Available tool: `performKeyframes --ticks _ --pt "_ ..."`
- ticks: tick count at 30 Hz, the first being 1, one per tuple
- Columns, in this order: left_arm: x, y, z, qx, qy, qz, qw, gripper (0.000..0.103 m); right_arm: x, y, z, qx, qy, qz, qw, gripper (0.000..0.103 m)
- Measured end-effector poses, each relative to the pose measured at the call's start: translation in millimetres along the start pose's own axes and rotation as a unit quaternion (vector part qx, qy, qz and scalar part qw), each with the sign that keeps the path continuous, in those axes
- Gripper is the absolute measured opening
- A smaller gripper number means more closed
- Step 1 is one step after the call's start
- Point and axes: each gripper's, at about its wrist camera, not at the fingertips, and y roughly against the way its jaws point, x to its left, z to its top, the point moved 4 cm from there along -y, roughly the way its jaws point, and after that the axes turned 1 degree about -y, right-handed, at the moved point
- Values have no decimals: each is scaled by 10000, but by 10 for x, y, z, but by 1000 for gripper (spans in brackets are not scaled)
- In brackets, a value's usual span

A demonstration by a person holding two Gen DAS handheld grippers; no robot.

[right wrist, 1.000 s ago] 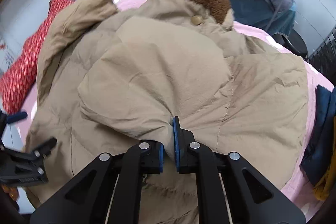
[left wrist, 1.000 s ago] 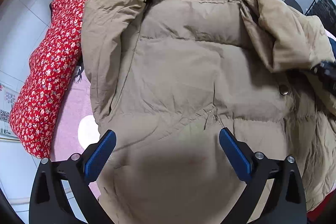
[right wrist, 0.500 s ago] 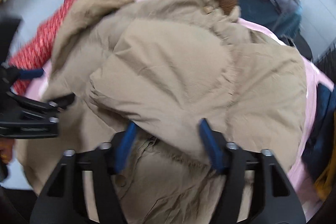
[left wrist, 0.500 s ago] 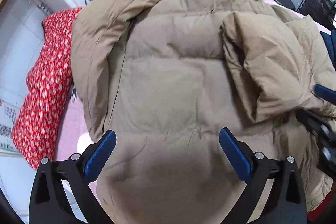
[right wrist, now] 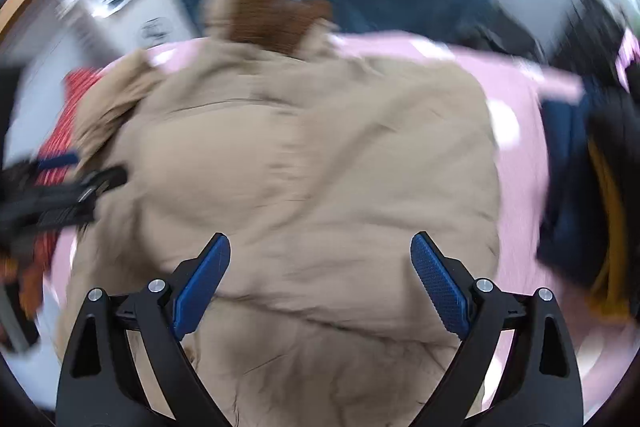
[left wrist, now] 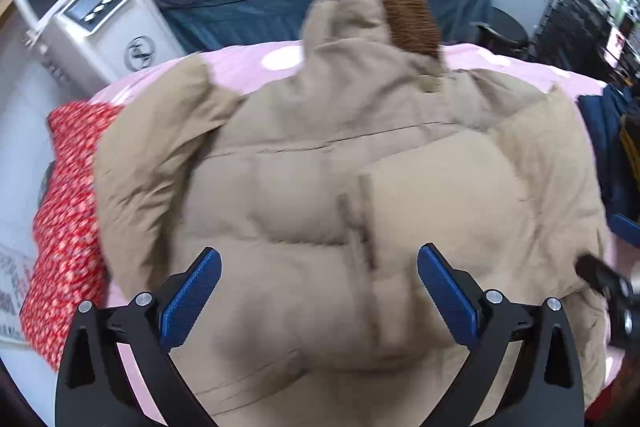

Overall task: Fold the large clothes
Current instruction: 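Grasp the jacket side panel with the right tool and fold it over the body, then grasp the opposite side panel with the left tool and fold it over the body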

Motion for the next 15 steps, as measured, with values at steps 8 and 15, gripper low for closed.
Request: performKeyframes --ticks 8,15 --pt "-578 -547 -127 713 -768 -88 9945 98 -188 -405 -32 594 100 -270 9978 91" --pt "-512 -971 -213 1210 -525 -538 9898 98 -50 -842 -149 883 692 -913 9895 97"
